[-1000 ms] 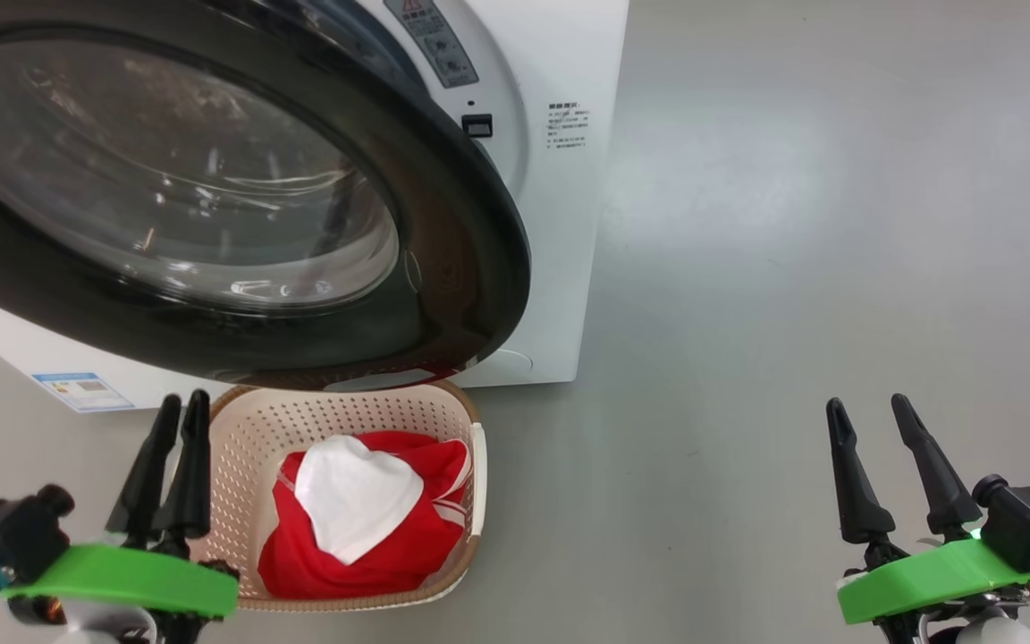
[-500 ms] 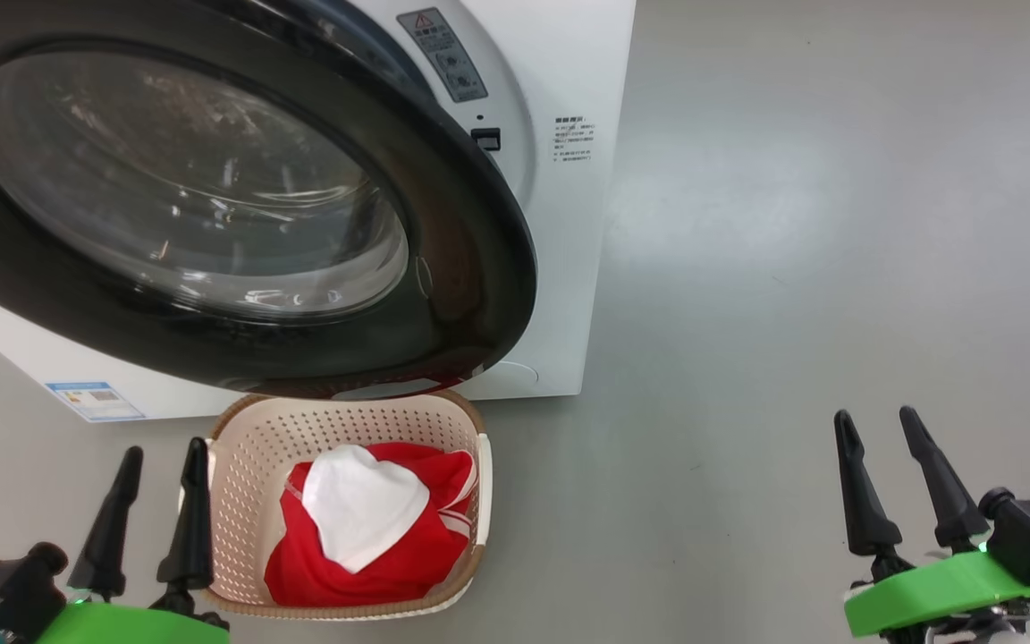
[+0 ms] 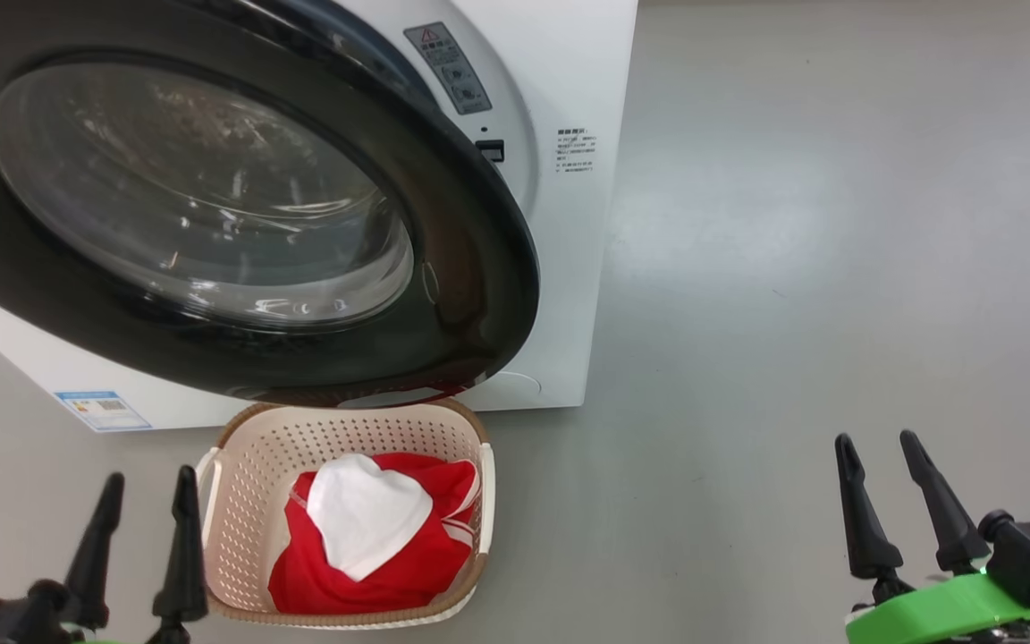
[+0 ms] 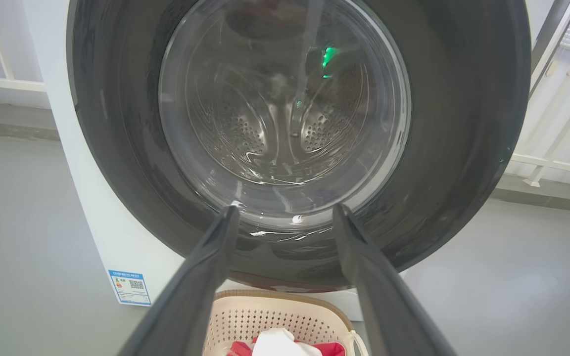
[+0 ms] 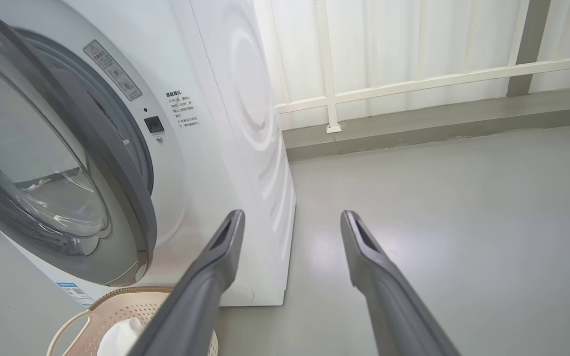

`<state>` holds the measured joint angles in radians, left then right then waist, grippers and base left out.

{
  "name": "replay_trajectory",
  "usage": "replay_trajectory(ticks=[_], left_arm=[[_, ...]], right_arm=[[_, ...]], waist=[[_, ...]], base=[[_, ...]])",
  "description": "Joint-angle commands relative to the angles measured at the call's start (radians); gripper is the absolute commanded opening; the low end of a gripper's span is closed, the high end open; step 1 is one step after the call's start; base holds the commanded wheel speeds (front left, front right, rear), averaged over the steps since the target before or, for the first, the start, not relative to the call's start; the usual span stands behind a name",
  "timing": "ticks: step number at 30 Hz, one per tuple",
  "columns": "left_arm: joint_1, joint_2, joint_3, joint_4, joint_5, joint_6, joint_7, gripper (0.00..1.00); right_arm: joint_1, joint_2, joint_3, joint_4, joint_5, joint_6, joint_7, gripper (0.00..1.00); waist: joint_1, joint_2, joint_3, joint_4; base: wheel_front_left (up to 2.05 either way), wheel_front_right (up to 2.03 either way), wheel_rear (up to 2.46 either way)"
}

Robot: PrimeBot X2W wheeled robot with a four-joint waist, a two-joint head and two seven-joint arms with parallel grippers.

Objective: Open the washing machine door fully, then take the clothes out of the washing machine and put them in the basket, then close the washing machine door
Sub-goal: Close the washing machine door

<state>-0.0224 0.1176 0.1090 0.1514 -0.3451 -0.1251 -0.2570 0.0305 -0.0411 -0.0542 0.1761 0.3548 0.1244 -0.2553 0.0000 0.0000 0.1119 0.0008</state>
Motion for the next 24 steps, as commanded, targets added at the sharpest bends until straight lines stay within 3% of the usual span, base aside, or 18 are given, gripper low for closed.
replay_trajectory(ticks=[1,24], left_arm=[[0.002,0.008,0.039,-0.026,0.014,-0.006,-0.005,1.0],[0.004,-0.024,0.036,-0.022,0.04,-0.006,-0.005,1.0]], right_arm=[[0.006,-0.009,0.018,-0.025,-0.009,0.006,-0.006,1.0],[0.001,-0.009,0.028,-0.022,-0.012,0.006,-0.006,1.0]], waist=[[0.0,0.0,-0.002,0.001],[0.0,0.0,-0.004,0.02]], base=[[0.0,0.0,0.0],[0.0,0.0,0.0]])
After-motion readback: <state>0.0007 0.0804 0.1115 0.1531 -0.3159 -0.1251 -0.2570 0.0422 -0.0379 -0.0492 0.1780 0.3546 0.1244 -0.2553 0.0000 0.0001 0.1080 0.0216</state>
